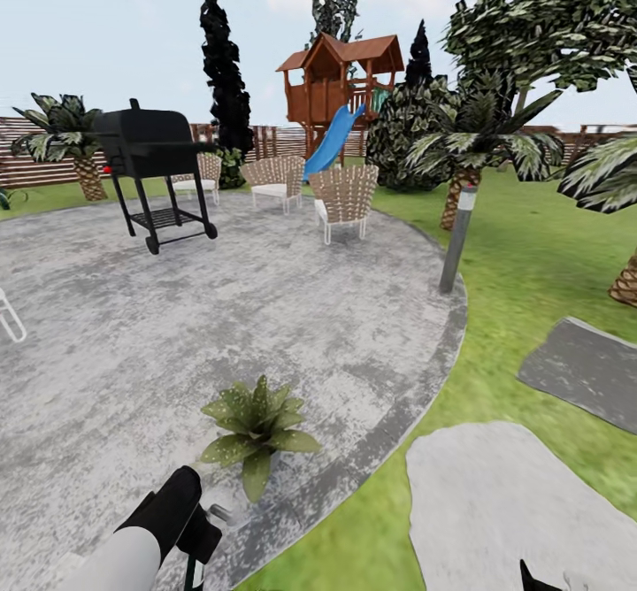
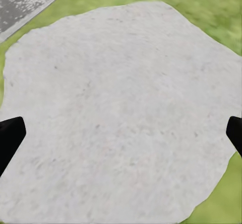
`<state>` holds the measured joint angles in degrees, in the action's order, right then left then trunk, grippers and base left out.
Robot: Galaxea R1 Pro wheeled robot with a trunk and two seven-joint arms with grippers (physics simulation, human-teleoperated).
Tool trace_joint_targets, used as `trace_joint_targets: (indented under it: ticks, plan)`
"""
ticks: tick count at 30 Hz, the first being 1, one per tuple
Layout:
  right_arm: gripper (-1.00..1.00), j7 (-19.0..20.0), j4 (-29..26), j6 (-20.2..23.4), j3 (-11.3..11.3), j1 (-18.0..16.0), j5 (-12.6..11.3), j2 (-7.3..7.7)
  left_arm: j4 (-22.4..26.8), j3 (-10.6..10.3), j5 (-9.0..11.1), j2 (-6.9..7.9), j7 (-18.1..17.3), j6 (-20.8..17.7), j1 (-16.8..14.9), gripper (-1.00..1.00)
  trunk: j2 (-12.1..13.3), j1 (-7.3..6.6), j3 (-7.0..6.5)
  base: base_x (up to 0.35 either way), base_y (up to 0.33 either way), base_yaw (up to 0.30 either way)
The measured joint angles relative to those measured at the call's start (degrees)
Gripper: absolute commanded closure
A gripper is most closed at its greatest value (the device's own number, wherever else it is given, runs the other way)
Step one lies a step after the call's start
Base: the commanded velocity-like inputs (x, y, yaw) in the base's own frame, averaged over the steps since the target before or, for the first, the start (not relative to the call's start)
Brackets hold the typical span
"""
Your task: Pick up the pesticide atomizer in the garden and spray insectifuge to fully cover both potted plants in the garden.
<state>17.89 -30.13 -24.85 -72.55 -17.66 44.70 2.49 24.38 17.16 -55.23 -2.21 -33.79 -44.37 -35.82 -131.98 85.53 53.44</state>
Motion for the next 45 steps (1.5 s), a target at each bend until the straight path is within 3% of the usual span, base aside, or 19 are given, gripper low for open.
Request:
trace_joint_targets:
  ticks: [20,26,39,45]
  plan:
    - [-1.00,0.0,0.0,0.0,0.0,0.0,0.0,-0.01,0.0,0.0,0.0,0.00,0.0,0.0,0.0,1.00,0.0,-0.02,0.00,0.134,-0.096,0.029]
    - [-1.00,-0.1,0.1,0.0,0.0,0.0,0.0,-0.02,0.1,0.0,0.0,0.00,0.0,0.0,0.0,1.00,0.0,0.00,0.00,-0.019,-0.119,0.205]
    - [-1.00,0.0,0.1,0.0,0.0,0.0,0.0,-0.02,0.1,0.0,0.0,-0.01,0.0,0.0,0.0,1.00,0.0,0.00,0.00,-0.001,-0.003,0.008]
    - [-1.00,0.0,0.0,0.0,0.0,0.0,0.0,-0.03,0.2,0.0,0.0,0.00,0.0,0.1,0.0,1.00,0.0,0.00,0.00,0.000,-0.219,0.029]
